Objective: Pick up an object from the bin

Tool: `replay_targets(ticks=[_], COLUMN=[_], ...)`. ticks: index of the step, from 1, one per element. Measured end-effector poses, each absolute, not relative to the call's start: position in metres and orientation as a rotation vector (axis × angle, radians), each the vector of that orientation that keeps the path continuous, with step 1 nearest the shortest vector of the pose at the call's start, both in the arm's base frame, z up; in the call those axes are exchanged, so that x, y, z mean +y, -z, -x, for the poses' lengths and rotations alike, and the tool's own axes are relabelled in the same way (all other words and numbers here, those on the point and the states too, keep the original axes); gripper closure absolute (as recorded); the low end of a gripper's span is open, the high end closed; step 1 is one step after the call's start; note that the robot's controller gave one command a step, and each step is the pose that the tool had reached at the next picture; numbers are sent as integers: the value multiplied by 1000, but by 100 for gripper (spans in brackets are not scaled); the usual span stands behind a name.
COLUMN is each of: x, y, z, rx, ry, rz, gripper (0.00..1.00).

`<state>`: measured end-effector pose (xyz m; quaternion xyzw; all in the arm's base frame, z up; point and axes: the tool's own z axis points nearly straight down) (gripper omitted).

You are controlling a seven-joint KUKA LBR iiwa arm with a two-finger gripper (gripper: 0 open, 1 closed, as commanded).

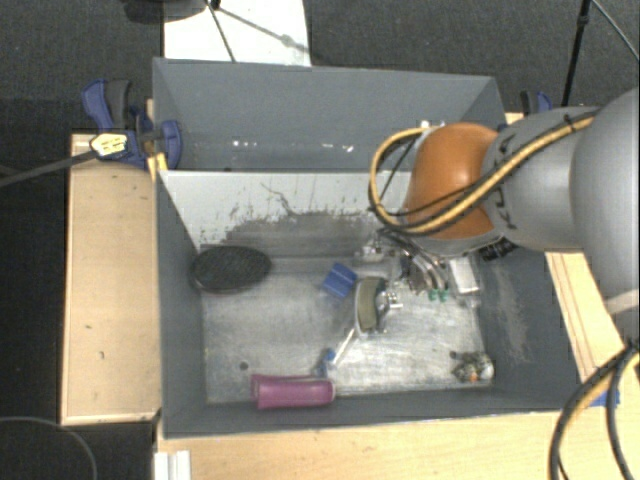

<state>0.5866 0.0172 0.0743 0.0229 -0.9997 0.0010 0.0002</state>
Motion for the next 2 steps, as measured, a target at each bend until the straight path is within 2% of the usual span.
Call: replay_targets(ticks=[1, 2], x=[18, -10], y=[-77, -234], z=[-588, -582], rx=[-3146, -3152], ry=[-2, 0], rz=[-77, 48], gripper=[100, 100])
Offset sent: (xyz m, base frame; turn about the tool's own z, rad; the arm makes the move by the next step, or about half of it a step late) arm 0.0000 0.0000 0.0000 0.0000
